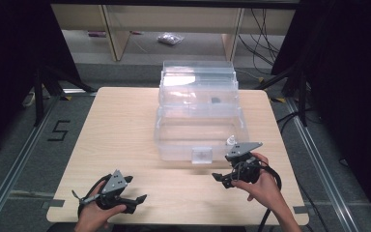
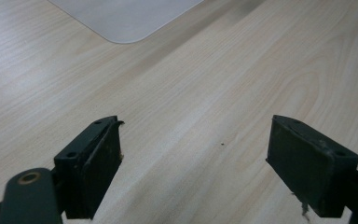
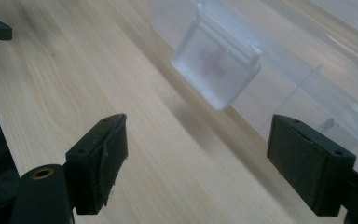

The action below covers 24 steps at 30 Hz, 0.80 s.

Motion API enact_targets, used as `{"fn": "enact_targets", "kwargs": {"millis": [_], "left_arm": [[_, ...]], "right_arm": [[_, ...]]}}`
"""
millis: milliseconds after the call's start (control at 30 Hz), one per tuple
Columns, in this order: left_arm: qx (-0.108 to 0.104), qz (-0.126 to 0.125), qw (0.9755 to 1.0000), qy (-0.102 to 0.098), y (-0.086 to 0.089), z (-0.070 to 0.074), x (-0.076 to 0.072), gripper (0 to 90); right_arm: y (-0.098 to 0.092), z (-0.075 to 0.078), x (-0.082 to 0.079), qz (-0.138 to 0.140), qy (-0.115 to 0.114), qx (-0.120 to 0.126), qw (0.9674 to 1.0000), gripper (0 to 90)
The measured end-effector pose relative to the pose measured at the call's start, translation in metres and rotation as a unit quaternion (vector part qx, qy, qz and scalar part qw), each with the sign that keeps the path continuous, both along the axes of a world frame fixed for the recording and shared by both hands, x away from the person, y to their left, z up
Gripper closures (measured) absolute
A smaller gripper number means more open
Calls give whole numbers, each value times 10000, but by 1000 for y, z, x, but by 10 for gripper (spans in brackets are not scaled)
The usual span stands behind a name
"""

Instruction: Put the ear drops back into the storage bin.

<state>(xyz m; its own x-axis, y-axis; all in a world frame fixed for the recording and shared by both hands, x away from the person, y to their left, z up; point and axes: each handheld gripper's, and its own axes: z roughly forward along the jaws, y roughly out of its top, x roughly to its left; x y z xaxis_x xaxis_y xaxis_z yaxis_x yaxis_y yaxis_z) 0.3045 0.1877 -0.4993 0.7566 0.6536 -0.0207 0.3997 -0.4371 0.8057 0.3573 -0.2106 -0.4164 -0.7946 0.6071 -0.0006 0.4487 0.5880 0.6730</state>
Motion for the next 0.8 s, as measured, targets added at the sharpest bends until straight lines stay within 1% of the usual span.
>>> {"fn": "enact_targets", "kwargs": {"millis": [33,67,100,133,167,200,233,267,300,333,367,400,433,467,500,533,567,600,633,667,700,767,800], "left_arm": [[52,9,10000,11,0,1,0,170],[-58,24,10000,10,-1,-1,0,170],[-28,-6,10000,58,0,0,0,170],[-22,-5,10000,64,0,0,0,170],[-60,26,10000,18,-1,-1,0,170],[-40,-3,10000,59,-1,0,0,170],[-27,13,10000,51,-1,0,0,170],[-27,13,10000,51,-1,0,0,169],[-21,15,10000,50,-1,0,0,169],[-18,37,10000,17,-1,0,0,170],[-19,37,10000,20,-1,0,0,170],[-22,37,10000,20,-1,0,0,170],[-22,37,10000,20,-1,0,0,170],[-30,-8,10000,62,0,0,0,170],[5,-3,10000,18,0,0,0,170],[5,-3,10000,18,0,0,0,170],[12,-12,10000,12,0,0,0,170],[56,3,10000,25,0,1,0,170],[49,8,10000,20,0,1,0,170],[44,10,10000,18,0,1,0,170],[45,8,10000,19,0,1,0,170],[52,-2,10000,15,0,0,0,170],[41,10,10000,19,0,1,0,170]], "right_arm": [[0,-2,-1,-30,-46,42,10000,211],[-2,-3,-3,-27,-9,29,10000,211],[-2,-4,-4,-59,16,63,10000,211],[-2,-5,-6,-85,67,53,9999,211],[-2,-6,-6,-153,-1,66,9999,211],[-3,-6,-8,-145,101,83,9998,209],[-2,-9,-8,-146,5,142,9998,209],[-2,-9,-8,-146,5,142,9998,209],[-2,-8,-9,-165,81,103,9998,209],[-1,-9,-11,-139,53,169,9997,207],[-1,-10,-11,-45,-19,195,9998,206],[-1,-9,-12,-46,41,137,9999,206],[-1,-9,-12,-46,41,137,9999,206],[0,-10,-14,-1,35,155,9999,203],[0,-10,-14,48,-23,143,9999,203],[0,-10,-14,48,-23,143,9999,203],[1,-11,-16,28,38,162,9999,203],[1,-13,-17,50,0,199,9998,202],[1,-13,-17,79,-11,167,9998,202],[1,-15,-19,-13,-49,248,9997,202],[0,-14,-18,83,-88,184,9998,202],[0,-15,-19,63,-65,198,9998,202],[-1,-16,-22,6,-47,218,9998,201]]}}
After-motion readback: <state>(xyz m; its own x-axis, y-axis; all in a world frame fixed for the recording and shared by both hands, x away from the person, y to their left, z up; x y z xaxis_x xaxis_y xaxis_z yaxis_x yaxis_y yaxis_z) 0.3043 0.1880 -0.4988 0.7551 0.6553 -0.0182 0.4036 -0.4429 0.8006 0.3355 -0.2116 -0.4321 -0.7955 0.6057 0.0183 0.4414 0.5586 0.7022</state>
